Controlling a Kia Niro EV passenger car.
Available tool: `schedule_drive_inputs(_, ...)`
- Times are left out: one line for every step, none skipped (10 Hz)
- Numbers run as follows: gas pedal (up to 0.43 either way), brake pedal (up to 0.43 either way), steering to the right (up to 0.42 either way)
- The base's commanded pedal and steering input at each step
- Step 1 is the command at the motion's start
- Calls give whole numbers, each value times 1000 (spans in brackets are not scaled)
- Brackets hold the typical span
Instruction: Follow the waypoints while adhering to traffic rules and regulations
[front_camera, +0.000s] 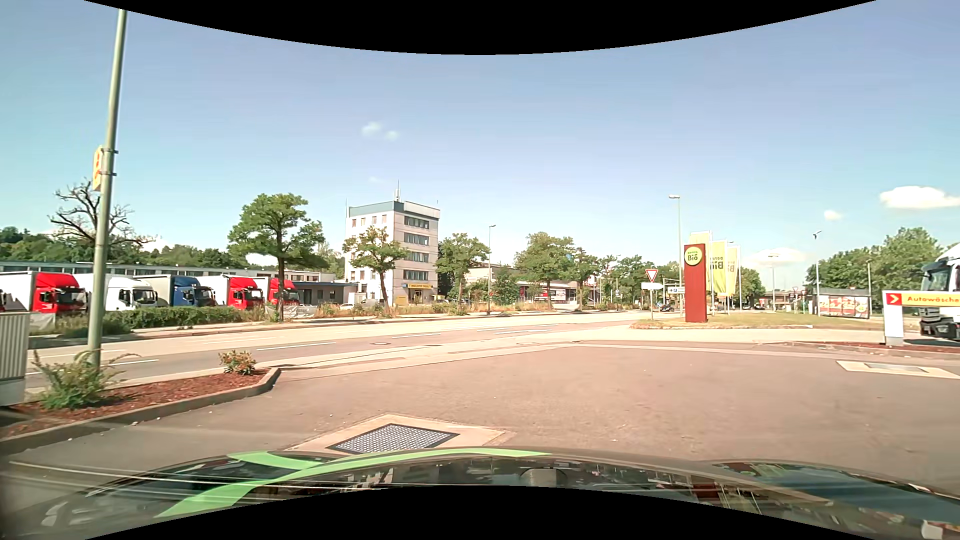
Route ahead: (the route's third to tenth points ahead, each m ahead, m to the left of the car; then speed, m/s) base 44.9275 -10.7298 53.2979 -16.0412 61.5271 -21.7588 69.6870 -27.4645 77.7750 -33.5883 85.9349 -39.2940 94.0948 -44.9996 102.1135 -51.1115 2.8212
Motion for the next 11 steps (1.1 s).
schedule_drive_inputs(67,0,206)
schedule_drive_inputs(47,0,212)
schedule_drive_inputs(67,0,214)
schedule_drive_inputs(67,0,213)
schedule_drive_inputs(67,0,212)
schedule_drive_inputs(59,0,204)
schedule_drive_inputs(59,0,195)
schedule_drive_inputs(59,0,185)
schedule_drive_inputs(59,0,170)
schedule_drive_inputs(59,0,154)
schedule_drive_inputs(67,0,140)
